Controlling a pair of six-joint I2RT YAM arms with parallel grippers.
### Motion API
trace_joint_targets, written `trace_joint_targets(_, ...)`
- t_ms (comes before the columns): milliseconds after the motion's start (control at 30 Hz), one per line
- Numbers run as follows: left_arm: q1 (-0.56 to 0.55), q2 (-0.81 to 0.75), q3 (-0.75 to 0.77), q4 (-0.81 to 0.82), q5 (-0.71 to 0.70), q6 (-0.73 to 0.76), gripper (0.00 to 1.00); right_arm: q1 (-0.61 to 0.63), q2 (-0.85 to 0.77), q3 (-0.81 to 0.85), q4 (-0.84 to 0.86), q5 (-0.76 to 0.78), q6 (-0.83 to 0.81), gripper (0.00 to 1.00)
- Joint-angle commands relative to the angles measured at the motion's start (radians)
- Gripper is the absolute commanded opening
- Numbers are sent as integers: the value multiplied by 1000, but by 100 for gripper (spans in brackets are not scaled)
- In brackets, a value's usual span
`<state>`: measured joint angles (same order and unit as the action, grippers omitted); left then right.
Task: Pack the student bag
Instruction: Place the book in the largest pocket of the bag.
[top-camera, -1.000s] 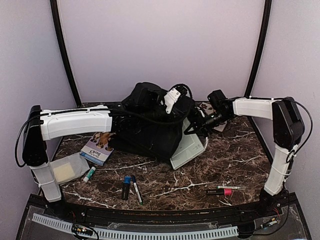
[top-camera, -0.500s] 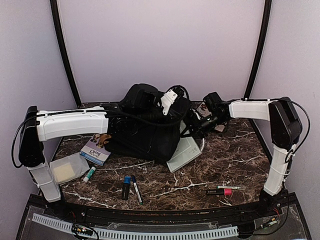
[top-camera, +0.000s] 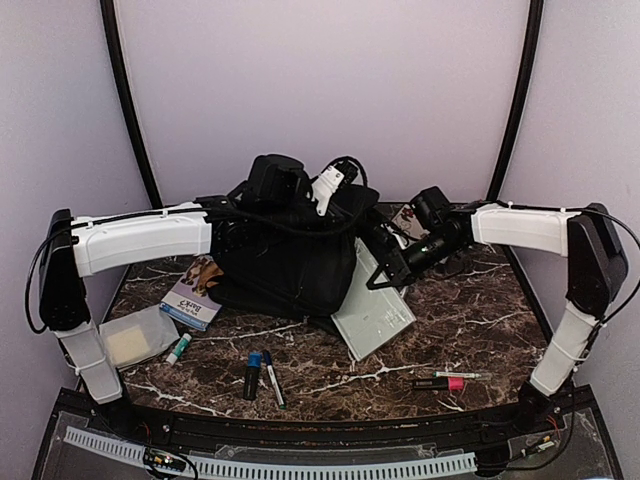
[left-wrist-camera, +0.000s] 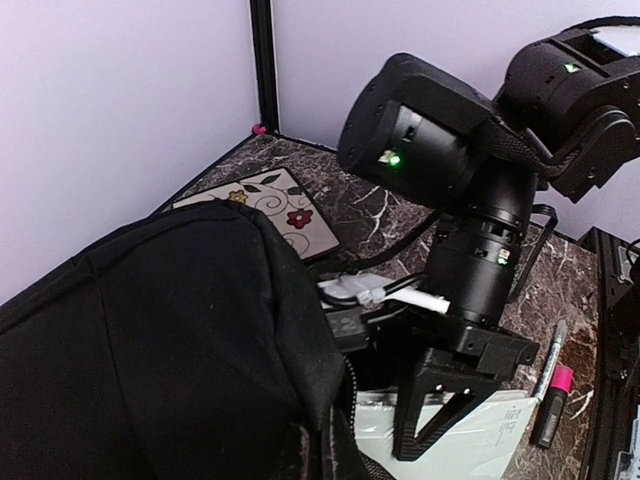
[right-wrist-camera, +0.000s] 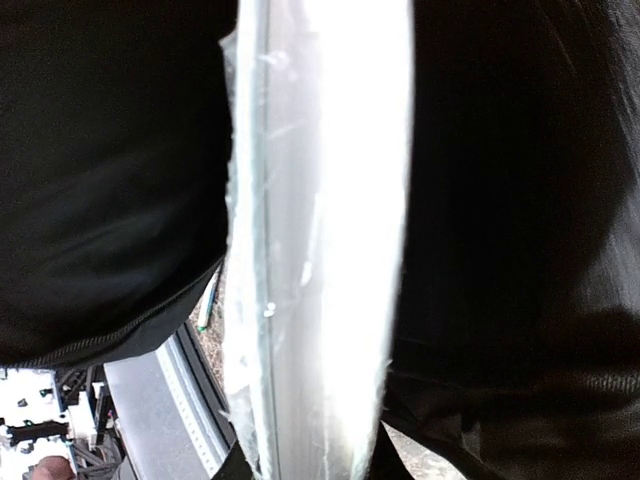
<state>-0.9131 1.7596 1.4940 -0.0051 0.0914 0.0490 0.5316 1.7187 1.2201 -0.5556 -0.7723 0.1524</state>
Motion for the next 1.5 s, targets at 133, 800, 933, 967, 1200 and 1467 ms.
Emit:
trace_joint_targets(133,2,-34,93,11,209,31,0,83,167,234,-57,-142,30,1)
trace_joint_targets(800,2,4,147,-193,322,62,0,33,294,214,63,-56,169,43)
trace_joint_targets(933,2,-1,98,-193,276,79,0,30,185,140,70,-2,95,57)
trace_joint_targets(967,2,-6,85,-189,261,82,0,29,159,114,80,-3,79,60)
trace_joint_targets(1200,10,-72,-3,-127,137,93,0,45,6,-59,104,20,-49,73)
trace_joint_targets(1467,29,-101,-47,-80,128,84,0,47,-101,-136,-117,-79,-331,76)
